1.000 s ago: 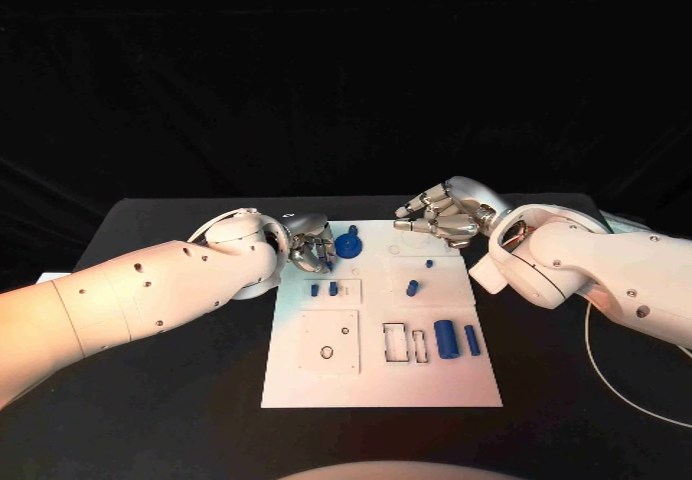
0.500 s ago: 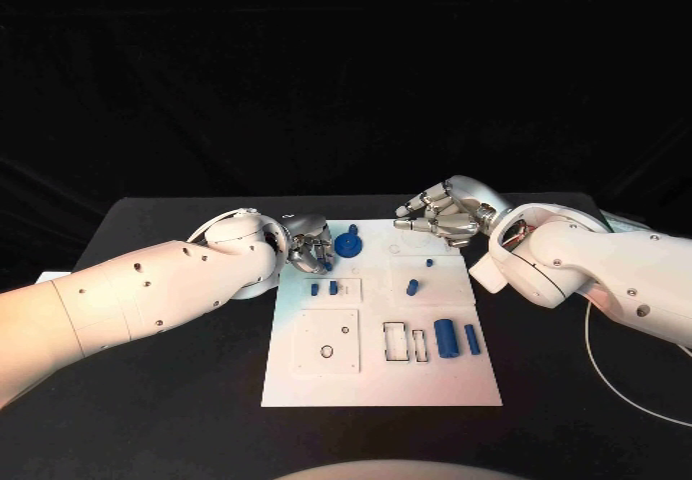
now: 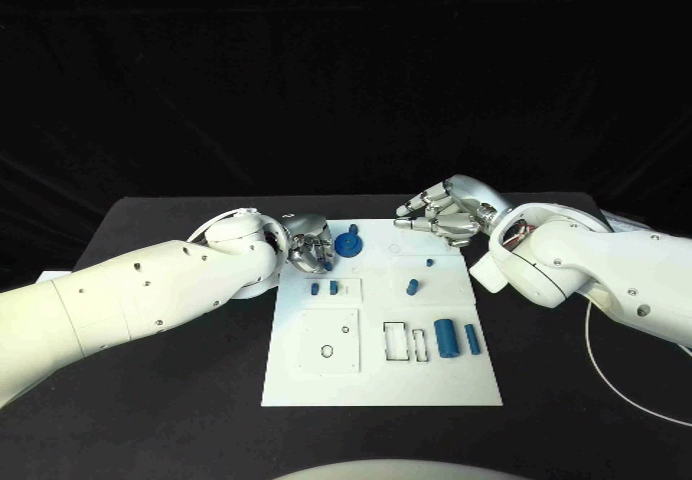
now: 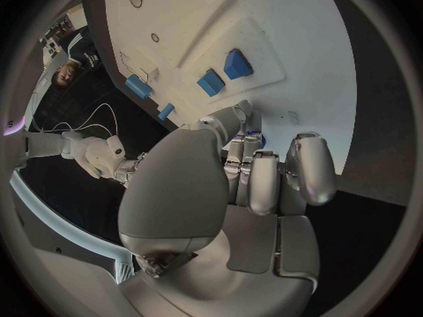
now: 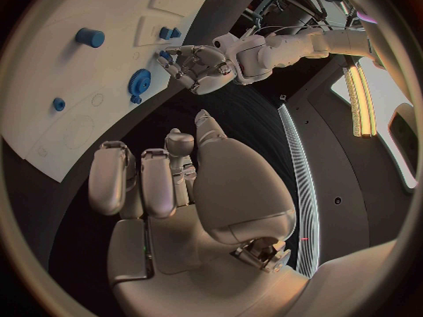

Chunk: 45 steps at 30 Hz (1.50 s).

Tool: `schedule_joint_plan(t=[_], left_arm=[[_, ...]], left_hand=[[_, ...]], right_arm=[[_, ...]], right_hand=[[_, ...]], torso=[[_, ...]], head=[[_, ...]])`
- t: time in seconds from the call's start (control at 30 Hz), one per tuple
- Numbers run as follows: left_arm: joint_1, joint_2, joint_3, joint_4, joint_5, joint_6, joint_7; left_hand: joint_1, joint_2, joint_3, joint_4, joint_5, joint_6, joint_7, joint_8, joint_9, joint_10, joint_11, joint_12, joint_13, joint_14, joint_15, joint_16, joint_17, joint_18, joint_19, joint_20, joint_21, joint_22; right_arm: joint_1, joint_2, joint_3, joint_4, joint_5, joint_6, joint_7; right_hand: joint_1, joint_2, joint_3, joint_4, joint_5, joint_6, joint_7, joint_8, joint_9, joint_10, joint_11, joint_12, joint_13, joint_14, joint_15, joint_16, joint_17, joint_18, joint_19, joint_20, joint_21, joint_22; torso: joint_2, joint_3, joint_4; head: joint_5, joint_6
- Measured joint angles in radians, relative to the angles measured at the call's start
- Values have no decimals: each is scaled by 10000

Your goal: Assemble the parts on the task board

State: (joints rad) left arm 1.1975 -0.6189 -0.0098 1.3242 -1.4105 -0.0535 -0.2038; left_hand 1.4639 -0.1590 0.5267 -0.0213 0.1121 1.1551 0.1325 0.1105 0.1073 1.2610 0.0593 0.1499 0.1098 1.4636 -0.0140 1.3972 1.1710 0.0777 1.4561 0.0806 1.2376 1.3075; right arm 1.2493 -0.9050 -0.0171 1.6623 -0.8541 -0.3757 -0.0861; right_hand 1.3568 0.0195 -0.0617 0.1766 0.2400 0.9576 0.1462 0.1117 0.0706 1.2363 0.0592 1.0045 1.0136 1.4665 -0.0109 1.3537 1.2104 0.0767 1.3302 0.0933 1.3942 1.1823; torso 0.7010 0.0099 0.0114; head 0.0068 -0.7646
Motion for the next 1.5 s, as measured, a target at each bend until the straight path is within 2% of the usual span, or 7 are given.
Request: schedule_joint_plan(t=[0.23,0.73,0.93,1.0,1.13,1.3,1.5], left_arm=[[-32,-6,-27,-24,0,6,-53],[-32,-133,-24,15,0,-14,-100],[-32,-434,10,197,144,-212,-22],[-32,-617,45,291,424,-426,111],[-16,-1008,83,442,1644,-1078,614],[-9,-1409,92,639,4247,-2072,1746],[-52,-1895,-13,1183,8694,-2757,3485]], left_hand=[[-383,-281,241,30,1,-967,240,-472,-291,-802,295,-617,-207,2,142,-106,-276,1,-154,153,-330,-1],[-447,-347,371,-42,1,-1017,258,-472,-325,-929,353,-729,-281,38,178,-194,-558,1,-252,250,-703,-1],[-447,-347,619,-144,7,-1019,260,-472,-359,-967,391,-755,-311,-23,239,-399,-909,0,-414,304,-1128,1],[-447,-347,744,-190,39,-1095,337,-472,-378,-1092,439,-779,-347,-226,286,-663,-1394,188,-638,313,-1626,6],[-447,-347,974,-241,108,-1160,401,-471,-385,-1198,515,-806,-399,-674,311,-1256,-2448,374,-1138,346,-2738,-91],[-572,-231,1043,-217,113,-1014,519,-339,-359,-1205,525,-593,-397,-1942,367,-2967,-5210,860,-2499,381,-5399,-1244],[-1044,-1,237,98,113,-707,421,-141,-304,-798,372,-76,-261,-2399,282,-3574,-6198,1001,-2968,356,-6515,-1829]], right_arm=[[-3,-5,0,-4,0,0,0],[1,-89,0,-54,-8,4,-3],[1,-253,0,-385,-333,133,-24],[16,-320,0,-568,-674,258,-35],[48,-426,0,-833,-1691,623,-84],[53,-442,2,-887,-3587,1199,-241],[-20,-308,-6,-945,-6141,1825,-568]], right_hand=[[0,0,0,0,0,0,0,0,0,0,0,0,8,0,0,0,0,-1,0,0,0,0],[46,46,-61,3,0,-2,0,2,0,-152,10,-126,-167,0,0,-41,-36,0,0,0,-57,-64],[927,163,312,-452,-67,15,-44,78,0,-1767,94,-3136,-2758,0,0,-970,-1162,158,-594,-54,-598,-940],[1174,62,463,-591,-117,70,-98,78,-8,-2089,61,-4120,-3567,0,0,-1301,-1563,157,-610,-71,-719,-1112],[1587,-84,965,-742,-192,311,-128,78,-16,-2428,105,-5964,-5211,0,0,-1591,-1896,158,-645,-36,-813,-1258],[1825,-335,1571,-881,-277,882,-85,43,-22,-1829,109,-7287,-6898,0,0,-1783,-2105,157,-606,3,-860,-1322],[1595,-595,1966,-823,-412,1075,-181,-78,-25,-1613,96,-7904,-7903,0,0,-1898,-2272,157,-606,3,-967,-1416]], torso=[[0,4,0],[-1,4,-6],[-7,-7,-6],[-11,-7,-8],[-16,-2,-6],[-12,1,-3],[-5,-14,0]], head=[[0,11],[-13,18],[-50,36],[-56,47],[-75,77],[-154,148],[-360,208]])
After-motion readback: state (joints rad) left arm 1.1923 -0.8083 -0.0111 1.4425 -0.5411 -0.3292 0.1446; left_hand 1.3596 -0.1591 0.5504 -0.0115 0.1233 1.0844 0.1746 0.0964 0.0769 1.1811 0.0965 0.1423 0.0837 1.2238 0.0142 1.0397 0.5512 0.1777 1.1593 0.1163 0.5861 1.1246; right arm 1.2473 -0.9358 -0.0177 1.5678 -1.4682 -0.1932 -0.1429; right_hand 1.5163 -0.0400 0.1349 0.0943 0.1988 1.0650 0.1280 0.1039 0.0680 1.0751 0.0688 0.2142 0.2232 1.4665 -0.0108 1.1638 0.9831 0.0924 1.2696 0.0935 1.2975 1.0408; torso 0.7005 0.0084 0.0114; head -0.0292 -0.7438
